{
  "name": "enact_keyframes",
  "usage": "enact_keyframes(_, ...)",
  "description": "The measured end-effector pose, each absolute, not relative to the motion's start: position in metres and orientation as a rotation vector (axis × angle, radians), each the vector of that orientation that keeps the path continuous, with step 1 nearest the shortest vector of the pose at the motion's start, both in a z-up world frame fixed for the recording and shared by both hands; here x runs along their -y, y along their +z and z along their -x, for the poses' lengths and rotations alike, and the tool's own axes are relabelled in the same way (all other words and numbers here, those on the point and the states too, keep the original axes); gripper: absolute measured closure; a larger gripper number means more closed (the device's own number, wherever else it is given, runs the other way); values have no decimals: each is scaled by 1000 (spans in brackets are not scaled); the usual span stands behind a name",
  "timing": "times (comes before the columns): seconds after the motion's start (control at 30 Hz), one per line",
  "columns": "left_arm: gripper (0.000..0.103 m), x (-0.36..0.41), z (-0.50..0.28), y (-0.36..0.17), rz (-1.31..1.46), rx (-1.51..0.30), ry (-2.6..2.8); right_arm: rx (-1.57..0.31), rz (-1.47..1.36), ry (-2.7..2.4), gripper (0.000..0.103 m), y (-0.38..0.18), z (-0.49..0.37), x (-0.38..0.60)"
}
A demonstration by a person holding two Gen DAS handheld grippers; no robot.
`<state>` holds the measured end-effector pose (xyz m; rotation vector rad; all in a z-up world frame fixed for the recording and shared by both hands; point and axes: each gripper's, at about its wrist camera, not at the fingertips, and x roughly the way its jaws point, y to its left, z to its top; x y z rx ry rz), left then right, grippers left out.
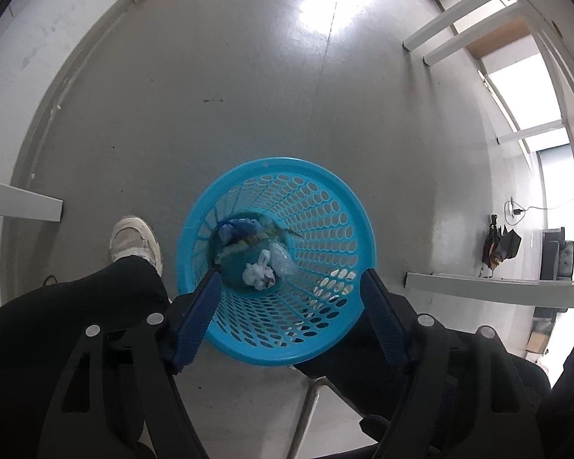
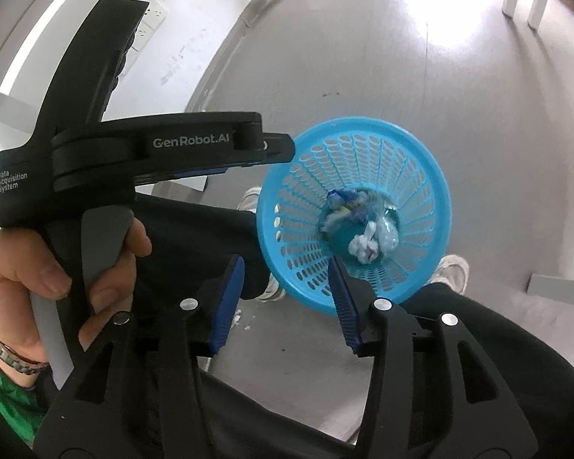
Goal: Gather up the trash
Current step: 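Raise both grippers back toward the remaining trash on the table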
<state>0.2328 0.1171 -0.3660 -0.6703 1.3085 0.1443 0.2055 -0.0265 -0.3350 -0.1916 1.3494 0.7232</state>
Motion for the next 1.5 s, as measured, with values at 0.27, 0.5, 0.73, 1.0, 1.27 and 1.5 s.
enact_keyframes(0.27, 29, -122, -207, -337, 671, -1224, 169, -1270, 257, 687, 56, -319, -187, 33)
enact_keyframes(0.5, 29, -98, -186, -304, 537, -1146, 132, -1174, 280, 656, 54, -294, -166, 46)
enact_keyframes(0.73, 29, -84, -153, -260, 406, -1063, 132, -1033, 275, 575, 49, -251, -142, 77)
enact_keyframes(1.0, 29, -68, -108, -204, 318, -990, 115, -880, 237, 583, 38, -207, -104, 106)
enact_keyframes(1.27, 14, -56, -61, -145, 269, -815, 37, -715, 206, 569, 29, -151, -68, 134)
enact_keyframes(1.5, 6, -43, -27, -99, 150, -658, 32, -593, 182, 530, 21, -111, -47, 158)
